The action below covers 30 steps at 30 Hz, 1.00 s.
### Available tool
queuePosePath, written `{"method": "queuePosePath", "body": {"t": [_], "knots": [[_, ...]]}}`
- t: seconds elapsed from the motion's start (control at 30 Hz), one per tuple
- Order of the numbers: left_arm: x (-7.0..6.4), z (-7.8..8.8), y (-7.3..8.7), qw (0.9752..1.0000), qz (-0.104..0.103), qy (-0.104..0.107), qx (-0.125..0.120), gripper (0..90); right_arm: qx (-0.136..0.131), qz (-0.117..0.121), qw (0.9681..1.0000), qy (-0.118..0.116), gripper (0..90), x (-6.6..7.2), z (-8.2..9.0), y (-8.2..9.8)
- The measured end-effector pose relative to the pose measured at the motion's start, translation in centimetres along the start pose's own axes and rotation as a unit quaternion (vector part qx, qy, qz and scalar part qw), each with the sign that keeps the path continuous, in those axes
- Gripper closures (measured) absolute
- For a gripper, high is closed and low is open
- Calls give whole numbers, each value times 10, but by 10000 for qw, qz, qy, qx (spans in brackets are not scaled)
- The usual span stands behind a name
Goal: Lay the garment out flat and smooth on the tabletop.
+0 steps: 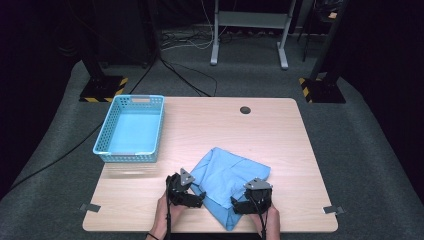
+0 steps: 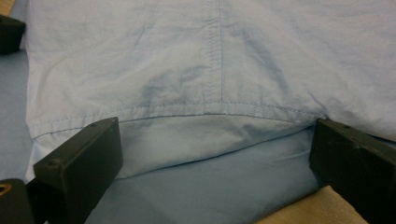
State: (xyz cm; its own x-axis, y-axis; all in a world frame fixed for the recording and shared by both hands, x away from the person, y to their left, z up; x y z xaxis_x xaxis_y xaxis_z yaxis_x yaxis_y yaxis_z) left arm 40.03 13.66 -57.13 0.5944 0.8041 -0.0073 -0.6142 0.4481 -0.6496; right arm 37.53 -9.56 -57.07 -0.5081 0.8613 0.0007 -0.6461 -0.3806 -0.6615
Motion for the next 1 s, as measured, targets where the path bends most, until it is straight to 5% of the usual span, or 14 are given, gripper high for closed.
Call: {"method": "queuePosePath", "body": {"t": [0.23, 0.47, 0.63, 0.77, 1.0], "knots": [[4, 1, 1, 10000, -87, 22, -6, 9, -9, 26, 10000, 22, 18, 1, 0, 0], [5, 1, 1, 10000, -86, 31, -1, 7, -5, 375, 9993, 25, 64, 6, 3, -7], [4, 1, 1, 10000, -70, 35, -12, 7, -54, 716, 9969, -309, 75, 30, 7, -27], [5, 1, 1, 10000, -55, 1, -2, 5, 201, 1130, 9922, -487, 78, 51, -5, -34], [5, 1, 1, 10000, -40, -2, -5, 5, 575, 1188, 9894, -606, 92, 62, -21, -36]]}}
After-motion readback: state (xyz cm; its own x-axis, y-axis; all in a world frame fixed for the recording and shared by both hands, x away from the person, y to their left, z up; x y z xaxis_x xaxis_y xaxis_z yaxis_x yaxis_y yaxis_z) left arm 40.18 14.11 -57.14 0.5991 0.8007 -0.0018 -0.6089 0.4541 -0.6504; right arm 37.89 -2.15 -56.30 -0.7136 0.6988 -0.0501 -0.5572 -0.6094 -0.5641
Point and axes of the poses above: each handheld gripper's, and its own axes: z roughly backward along the jaws, y roughly out of its underside, x roughly to its left, the point moved 6 cm from there along -z, roughly forward along the jaws, and after that the axes turned 5 degrees about x, right-handed, at the moved point
